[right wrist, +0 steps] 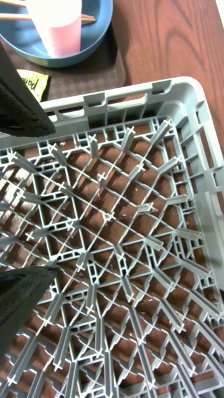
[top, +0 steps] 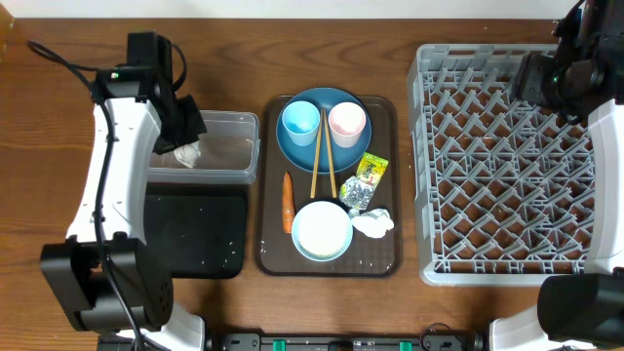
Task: Sort waste into correct bins and load items into the dishwasher rack
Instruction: 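Carry the tissue left and release it into the clear bin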
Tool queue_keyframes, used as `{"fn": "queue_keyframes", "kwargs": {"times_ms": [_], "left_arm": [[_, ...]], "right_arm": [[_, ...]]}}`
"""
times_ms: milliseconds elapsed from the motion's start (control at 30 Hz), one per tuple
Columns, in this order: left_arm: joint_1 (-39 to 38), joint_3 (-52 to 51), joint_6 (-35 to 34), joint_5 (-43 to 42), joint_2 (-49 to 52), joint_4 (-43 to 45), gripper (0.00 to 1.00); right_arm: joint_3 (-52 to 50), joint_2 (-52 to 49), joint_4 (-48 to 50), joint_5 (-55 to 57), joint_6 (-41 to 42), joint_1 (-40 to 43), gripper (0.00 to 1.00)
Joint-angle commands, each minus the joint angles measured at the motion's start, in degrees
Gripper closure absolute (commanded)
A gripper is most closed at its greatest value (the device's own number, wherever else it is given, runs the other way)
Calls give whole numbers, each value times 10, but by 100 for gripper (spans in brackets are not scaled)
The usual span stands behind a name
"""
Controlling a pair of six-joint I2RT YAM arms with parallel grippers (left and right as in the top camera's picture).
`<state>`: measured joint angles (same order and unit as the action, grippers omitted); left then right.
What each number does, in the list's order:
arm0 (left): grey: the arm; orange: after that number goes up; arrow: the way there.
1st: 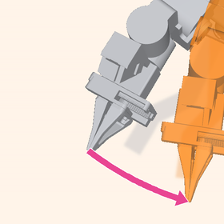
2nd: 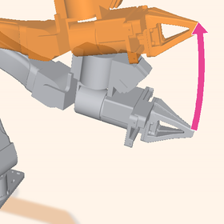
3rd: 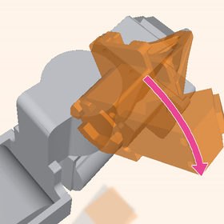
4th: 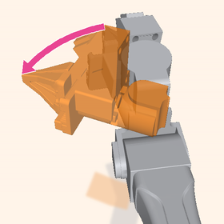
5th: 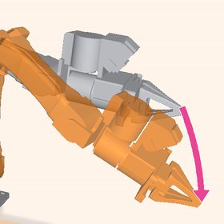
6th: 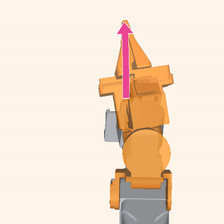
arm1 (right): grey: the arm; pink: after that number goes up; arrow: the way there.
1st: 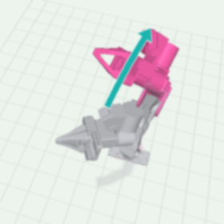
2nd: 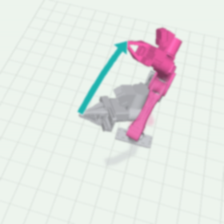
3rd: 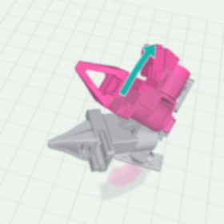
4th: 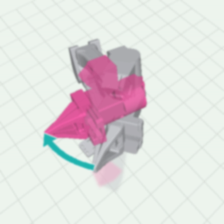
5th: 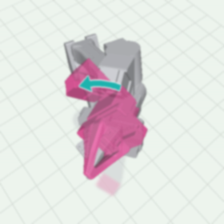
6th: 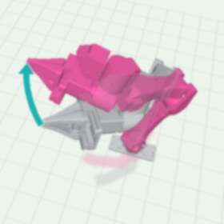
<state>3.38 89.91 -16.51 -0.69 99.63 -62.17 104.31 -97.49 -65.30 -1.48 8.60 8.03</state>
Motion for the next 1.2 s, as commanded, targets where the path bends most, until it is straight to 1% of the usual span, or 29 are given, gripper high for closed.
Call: {"fn": "queue_keyframes", "kwargs": {"times_ms": [0, 67, 100, 133, 467, 700, 900, 1167], "left_arm": [[-2, -27, -3, -1, -1, 16, 83], [-2, -40, -3, -1, -1, 33, 83], [-2, -45, -2, -1, -1, 42, 76], [-2, -46, 0, -1, -1, 49, 76], [-2, -46, 3, 3, -1, 120, 75], [-2, -46, 4, 4, -1, 111, 75], [-2, -46, 3, 97, -1, 102, 75], [-2, -46, 3, 104, 2, 104, 73]], "right_arm": [[10, 1, 0, -1, 8, 2, 34], [10, 1, 0, -1, 8, 2, 34], [10, 1, 0, -1, 8, 2, 34], [10, 1, 0, -1, 8, 2, 34], [10, 1, 0, -1, 8, 2, 34], [10, 1, 0, -1, 8, 2, 34], [10, 1, 0, -1, 8, 2, 34], [10, 1, 0, -1, 8, 2, 34]]}}
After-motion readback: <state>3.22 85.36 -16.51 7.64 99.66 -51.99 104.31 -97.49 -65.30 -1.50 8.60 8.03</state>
